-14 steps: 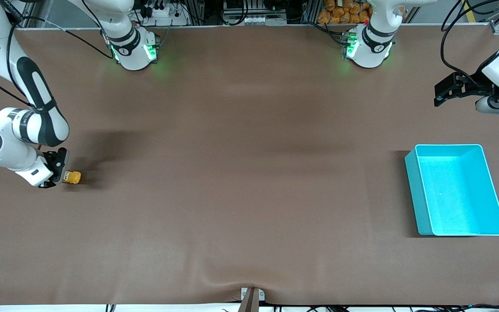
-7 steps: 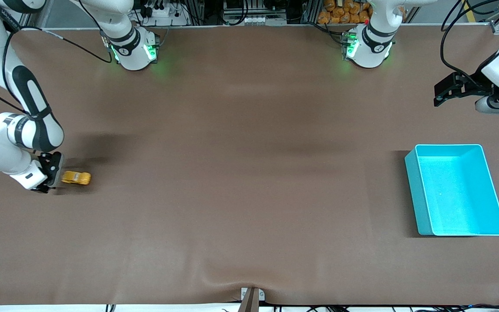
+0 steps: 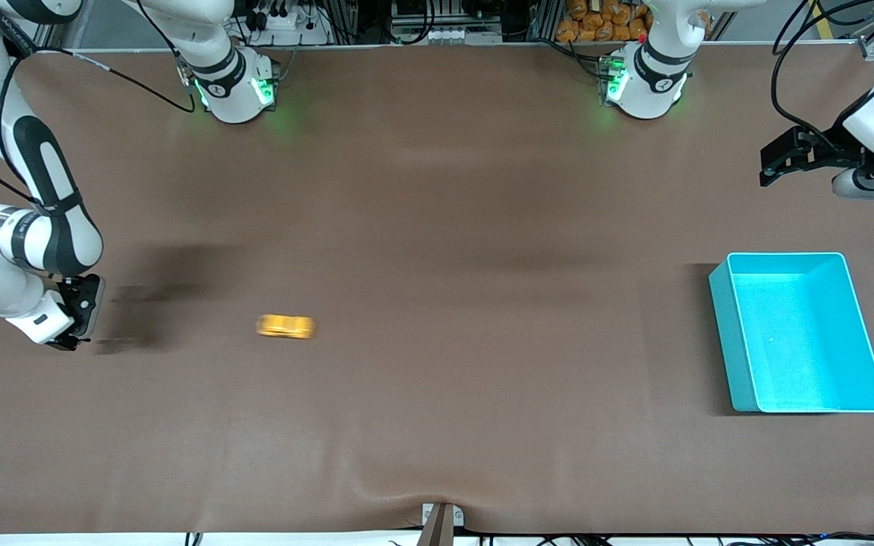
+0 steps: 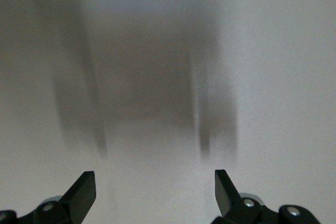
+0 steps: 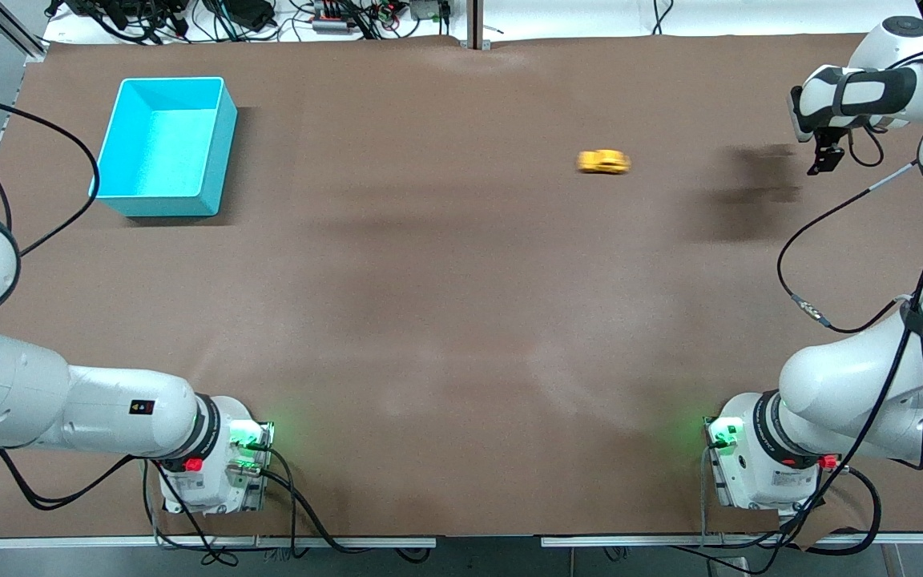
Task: Wind and store yellow beetle car
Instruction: 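Open the right gripper to release the car, then raise it away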
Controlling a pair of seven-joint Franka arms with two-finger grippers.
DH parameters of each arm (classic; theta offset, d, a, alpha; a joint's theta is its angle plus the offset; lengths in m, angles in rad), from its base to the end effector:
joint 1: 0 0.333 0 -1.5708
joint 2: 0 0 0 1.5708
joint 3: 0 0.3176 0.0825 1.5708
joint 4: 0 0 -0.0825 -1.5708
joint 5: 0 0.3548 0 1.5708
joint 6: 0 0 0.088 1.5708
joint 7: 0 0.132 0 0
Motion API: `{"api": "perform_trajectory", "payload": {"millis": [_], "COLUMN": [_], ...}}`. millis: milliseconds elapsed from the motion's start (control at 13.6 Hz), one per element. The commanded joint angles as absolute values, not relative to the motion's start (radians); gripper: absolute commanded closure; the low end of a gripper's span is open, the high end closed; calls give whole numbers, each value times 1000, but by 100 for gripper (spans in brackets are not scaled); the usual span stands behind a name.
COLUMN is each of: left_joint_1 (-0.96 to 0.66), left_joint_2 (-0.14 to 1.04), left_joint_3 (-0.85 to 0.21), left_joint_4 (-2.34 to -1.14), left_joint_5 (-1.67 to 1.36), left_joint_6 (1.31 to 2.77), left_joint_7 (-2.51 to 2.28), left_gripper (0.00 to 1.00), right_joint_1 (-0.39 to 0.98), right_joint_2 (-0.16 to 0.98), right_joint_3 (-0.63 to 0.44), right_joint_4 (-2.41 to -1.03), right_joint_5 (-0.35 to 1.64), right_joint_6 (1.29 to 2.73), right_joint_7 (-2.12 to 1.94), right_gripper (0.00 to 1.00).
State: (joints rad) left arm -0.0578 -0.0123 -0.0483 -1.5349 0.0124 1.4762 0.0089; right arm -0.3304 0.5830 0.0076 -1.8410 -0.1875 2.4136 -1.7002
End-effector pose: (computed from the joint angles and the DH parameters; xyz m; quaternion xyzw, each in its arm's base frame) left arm 0.5081 -0.0525 0.6152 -0.9981 0.0570 0.0229 0.0076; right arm 0.5924 -0.2028 0.2070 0.7246 0.6866 -0.0534 0.0275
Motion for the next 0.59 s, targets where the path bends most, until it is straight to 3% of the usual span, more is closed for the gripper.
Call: {"api": "perform_trajectory", "payload": {"millis": [0, 294, 514], "left_joint_1": [-57, -57, -55], "left_joint_2": [-18, -18, -17], "left_joint_3": [-48, -48, -48], "left_joint_4": [-1534, -1534, -1534], "left_joint_5": [8, 8, 8], "left_joint_6": [1483, 1483, 1483], "left_joint_7": [28, 28, 28], "left_gripper": [0, 0, 0], "right_joint_1": [-318, -276, -255], "right_joint_2": [516, 385, 357], "right_joint_3": [52, 75, 74], "right_joint_4": [-1821, -1726, -1552], "right_joint_5": [-149, -128, -29], "right_joint_6": [2356, 2075, 1869], "right_joint_7": [-1694, -1490, -1361], "right_gripper": [0, 0, 0]}}
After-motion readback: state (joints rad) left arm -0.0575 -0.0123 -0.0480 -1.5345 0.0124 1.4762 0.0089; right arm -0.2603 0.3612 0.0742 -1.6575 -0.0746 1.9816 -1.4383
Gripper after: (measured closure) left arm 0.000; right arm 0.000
